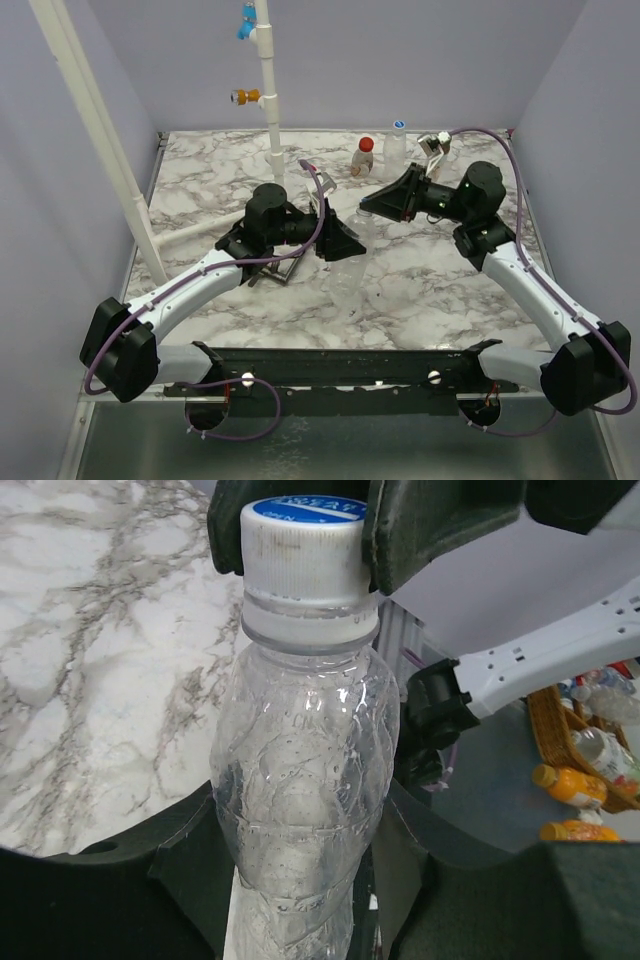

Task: Screw on the bottle caps
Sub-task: Screw the bottle cap onto the plastic bottle.

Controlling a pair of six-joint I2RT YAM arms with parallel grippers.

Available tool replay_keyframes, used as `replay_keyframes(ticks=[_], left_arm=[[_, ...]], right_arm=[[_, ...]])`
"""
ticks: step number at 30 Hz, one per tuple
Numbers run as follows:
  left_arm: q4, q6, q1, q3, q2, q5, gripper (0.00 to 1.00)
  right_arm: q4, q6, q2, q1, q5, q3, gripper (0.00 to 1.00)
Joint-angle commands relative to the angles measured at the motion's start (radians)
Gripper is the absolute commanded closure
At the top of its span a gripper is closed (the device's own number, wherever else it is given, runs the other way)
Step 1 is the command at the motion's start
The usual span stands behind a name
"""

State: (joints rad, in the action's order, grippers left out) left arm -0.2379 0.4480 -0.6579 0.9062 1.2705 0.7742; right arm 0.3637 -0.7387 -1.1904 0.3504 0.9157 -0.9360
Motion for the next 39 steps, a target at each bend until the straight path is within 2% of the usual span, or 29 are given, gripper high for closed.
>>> replay_keyframes(ticks=[1,8,14,20,23,24,26,27,30,34,39], left_arm=[[0.087,-0.073,0.005,0.017,0.013,-0.29,1.0],[0.119,-0.132,-0.026,0.033,0.01,-0.656,1.0],[0.127,-0.172,-0.064,0.072,0.025,-0.85,1.0],[0.128,-0.211,-0.112,0.112,0.059,-0.964,1.0],[0.132,-0.222,-0.122,0.122,0.074,-0.976,1.0],[0.134,-0.223,-0.122,0.123,0.075,-0.972,1.0],[0.148,-0.229,-0.12,0.117,0.072,-0.955,1.0],[0.154,-0.233,-0.118,0.111,0.068,-0.938,1.0],[0.177,-0.238,-0.101,0.091,0.048,-0.871,1.0],[0.171,-0.213,-0.047,0.051,0.011,-0.64,1.0],[0.077,-0.133,0.025,-0.01,-0.034,-0.262,1.0]], right_arm=[[-0.294,0.139,0.046,0.037,-0.249,-0.085,0.88],[-0.655,0.209,-0.002,0.205,-0.714,-0.242,0.92],[-0.858,0.178,-0.122,0.386,-1.078,-0.404,0.96],[-0.921,0.131,-0.203,0.442,-1.183,-0.491,0.97],[-0.903,0.117,-0.209,0.449,-1.186,-0.5,0.95],[-0.896,0.117,-0.202,0.449,-1.188,-0.495,0.89],[-0.879,0.134,-0.177,0.442,-1.191,-0.486,0.69],[-0.869,0.143,-0.156,0.423,-1.171,-0.48,0.61],[-0.812,0.17,-0.082,0.311,-1.034,-0.434,0.45],[-0.736,0.255,-0.018,0.185,-0.791,-0.389,0.3],[-0.552,0.294,0.037,0.057,-0.391,-0.281,0.24]])
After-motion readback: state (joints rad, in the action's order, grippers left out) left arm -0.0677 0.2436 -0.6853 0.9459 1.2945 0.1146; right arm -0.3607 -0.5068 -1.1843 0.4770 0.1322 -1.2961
